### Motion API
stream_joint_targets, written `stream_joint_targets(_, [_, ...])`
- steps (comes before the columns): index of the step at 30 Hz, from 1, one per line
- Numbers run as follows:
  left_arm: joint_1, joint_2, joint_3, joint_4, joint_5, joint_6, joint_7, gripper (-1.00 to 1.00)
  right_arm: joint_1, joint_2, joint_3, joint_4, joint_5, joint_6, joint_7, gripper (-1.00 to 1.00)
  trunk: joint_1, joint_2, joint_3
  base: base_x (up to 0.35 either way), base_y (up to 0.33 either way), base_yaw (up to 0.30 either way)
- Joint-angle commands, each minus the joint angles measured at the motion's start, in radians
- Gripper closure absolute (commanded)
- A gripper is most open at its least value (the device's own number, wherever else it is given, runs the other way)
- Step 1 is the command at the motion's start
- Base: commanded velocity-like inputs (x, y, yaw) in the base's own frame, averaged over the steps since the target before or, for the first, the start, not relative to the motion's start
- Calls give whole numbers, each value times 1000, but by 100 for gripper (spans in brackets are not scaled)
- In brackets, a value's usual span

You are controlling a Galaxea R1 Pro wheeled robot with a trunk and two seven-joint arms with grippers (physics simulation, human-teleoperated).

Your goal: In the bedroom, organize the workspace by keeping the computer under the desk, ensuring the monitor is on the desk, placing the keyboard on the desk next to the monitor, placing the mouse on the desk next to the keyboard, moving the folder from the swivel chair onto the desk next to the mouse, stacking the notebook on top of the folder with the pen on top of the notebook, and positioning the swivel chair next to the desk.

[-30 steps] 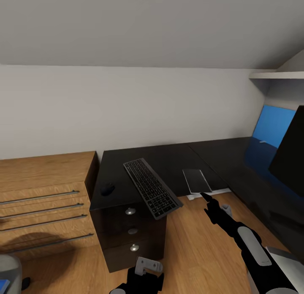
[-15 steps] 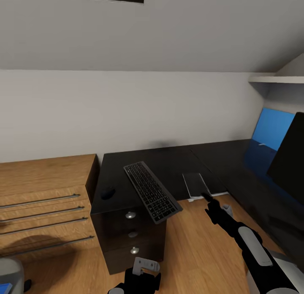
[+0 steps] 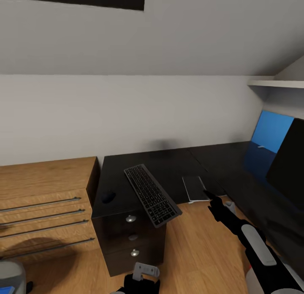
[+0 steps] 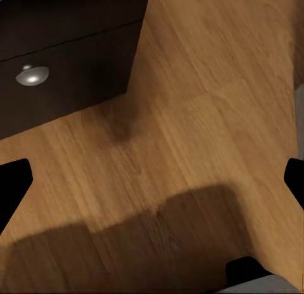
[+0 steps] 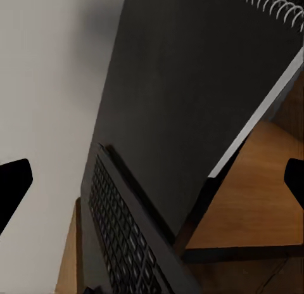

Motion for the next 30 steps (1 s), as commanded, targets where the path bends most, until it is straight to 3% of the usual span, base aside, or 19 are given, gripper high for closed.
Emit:
stream_joint_targets(1, [-1, -4, -3, 6, 9, 1, 11, -100, 3, 0, -2, -11, 5, 6, -7, -100, -4, 7, 2, 0, 0, 0])
stream_joint_targets(3, [-1, -24, 4, 45, 8, 0, 12, -100, 28, -1, -2, -98, 59, 9, -68, -100, -12, 21, 8, 0, 0, 0])
stream_joint_targets(6, [-1, -35, 18, 68, 6, -2, 12, -100, 51, -1, -2, -166, 90, 10, -134, -100, -23, 42, 18, 0, 0, 0])
stream_joint_targets(11, [-1, -47, 61, 95, 5, -2, 10, -100, 79, -1, -1, -273, 118, 17, -286, -100, -42, 77, 34, 0, 0, 0])
stream_joint_targets(12, [-1, -50, 79, 101, 5, -3, 9, -100, 84, -1, -1, -306, 123, 29, -353, -100, -46, 84, 37, 0, 0, 0])
stream_joint_targets(16, [-1, -52, 100, 113, 6, -3, 6, -100, 90, -1, -1, -354, 127, 79, -456, -100, -61, 112, 49, 0, 0, 0])
stream_joint_targets(23, [-1, -51, 119, 128, 6, -3, 7, -100, 94, -2, -5, -393, 132, 175, -520, -100, -88, 161, 71, 0, 0, 0])
stream_joint_targets(30, [-1, -49, 119, 184, 4, -12, 12, -100, 95, -1, -4, -407, 125, 211, -529, -100, -115, 210, 93, 0, 0, 0])
